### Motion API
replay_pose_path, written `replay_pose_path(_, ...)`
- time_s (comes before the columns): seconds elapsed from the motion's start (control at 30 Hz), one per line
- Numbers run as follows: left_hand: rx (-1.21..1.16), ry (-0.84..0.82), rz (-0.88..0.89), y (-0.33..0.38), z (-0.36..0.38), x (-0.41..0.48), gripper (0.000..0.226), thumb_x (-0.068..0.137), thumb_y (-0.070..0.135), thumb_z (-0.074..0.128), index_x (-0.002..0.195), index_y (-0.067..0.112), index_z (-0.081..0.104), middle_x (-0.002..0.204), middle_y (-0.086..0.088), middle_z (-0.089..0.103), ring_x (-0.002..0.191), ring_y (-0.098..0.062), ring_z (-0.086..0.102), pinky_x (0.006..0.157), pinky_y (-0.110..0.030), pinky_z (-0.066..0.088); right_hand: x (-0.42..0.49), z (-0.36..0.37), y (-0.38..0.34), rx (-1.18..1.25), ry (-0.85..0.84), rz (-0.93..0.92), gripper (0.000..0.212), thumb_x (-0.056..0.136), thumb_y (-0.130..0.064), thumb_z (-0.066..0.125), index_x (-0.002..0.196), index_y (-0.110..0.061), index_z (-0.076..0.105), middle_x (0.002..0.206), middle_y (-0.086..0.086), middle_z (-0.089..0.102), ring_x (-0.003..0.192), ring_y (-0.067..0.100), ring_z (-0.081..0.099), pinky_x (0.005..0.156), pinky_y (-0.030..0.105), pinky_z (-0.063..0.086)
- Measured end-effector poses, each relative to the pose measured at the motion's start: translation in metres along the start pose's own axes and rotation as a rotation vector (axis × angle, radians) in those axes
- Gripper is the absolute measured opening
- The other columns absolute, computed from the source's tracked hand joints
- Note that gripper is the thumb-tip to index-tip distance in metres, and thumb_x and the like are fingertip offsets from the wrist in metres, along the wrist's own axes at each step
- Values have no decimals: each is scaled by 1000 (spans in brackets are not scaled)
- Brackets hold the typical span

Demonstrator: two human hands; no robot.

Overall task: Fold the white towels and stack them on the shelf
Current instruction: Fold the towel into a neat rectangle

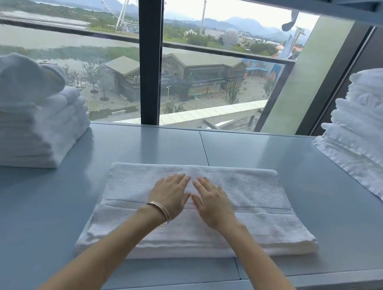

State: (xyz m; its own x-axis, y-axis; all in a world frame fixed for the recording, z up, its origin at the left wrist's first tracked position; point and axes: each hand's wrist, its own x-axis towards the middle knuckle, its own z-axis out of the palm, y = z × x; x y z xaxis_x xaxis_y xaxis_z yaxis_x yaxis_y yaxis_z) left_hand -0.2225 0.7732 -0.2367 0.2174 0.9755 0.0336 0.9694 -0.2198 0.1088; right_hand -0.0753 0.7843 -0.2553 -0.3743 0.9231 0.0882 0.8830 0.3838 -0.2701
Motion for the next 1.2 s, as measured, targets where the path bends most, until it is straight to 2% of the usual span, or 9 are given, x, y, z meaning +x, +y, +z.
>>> replay_pose_path(0.07,36,-92,-2,-1,21,9,57,97,51,15,149,29,7,157,10,4,145,-13,2,116,-46,2,14,3,18,-102,-134,75,55,99,-46,24,149,-26,11,157,-8,1,144,8,-3,115,47,-4)
replay_pose_path(0.17,8,-109,-80,-29,32,11,76,74,70,-8,145,47,5,156,18,-2,145,-14,-6,109,-58,-7,17,-2,67,-152,-145,206,54,97,-54,17,147,-37,3,156,-12,-8,143,10,-8,114,48,-8)
replay_pose_path(0.33,-18,-31,-323,-87,27,-1,51,94,60,18,143,51,10,156,19,0,145,-15,-3,110,-61,-2,7,-17,120,-157,-87,448,54,97,-52,14,147,-37,2,156,-11,-9,143,11,-10,114,47,-6)
replay_pose_path(0.6,33,-71,-413,-92,21,-2,51,97,54,15,146,44,7,156,16,-3,145,-18,-6,105,-66,-7,-1,-24,110,-191,-41,608,54,98,-47,16,149,-27,9,158,0,1,144,20,-2,113,55,-3)
replay_pose_path(0.7,177,2,-276,-57,20,14,52,98,38,11,149,30,9,157,10,1,145,-21,-3,107,-65,-2,-1,-12,54,-127,-19,530,56,99,-46,18,149,-23,11,157,3,3,144,23,0,111,60,-1)
replay_pose_path(0.83,13,-78,56,-19,35,34,86,63,56,-21,145,46,3,156,17,-5,144,-9,-8,113,-51,-6,-2,14,5,-176,-127,403,60,95,-55,10,148,-30,-2,157,-1,-9,144,23,-10,104,68,-5)
replay_pose_path(0.9,-13,-90,41,-41,36,36,86,61,63,-20,143,49,0,154,20,-9,143,-6,-10,113,-49,-8,-10,8,27,-175,-126,403,58,94,-59,8,146,-38,-6,156,-8,-13,143,21,-14,103,69,-9)
replay_pose_path(1.0,28,-105,-33,-82,31,31,65,81,64,-7,143,49,-2,154,19,-11,143,-6,-12,114,-48,-6,-31,-7,77,-174,-113,503,56,93,-61,9,144,-44,-7,155,-11,-15,143,18,-14,104,67,-7)
replay_pose_path(1.2,49,-89,-101,-94,28,19,51,94,54,4,144,46,-5,154,17,-13,143,-7,-12,115,-46,-7,-53,-32,128,-204,-96,617,52,98,-50,12,147,-39,-2,157,-7,-9,144,15,-7,111,60,-1)
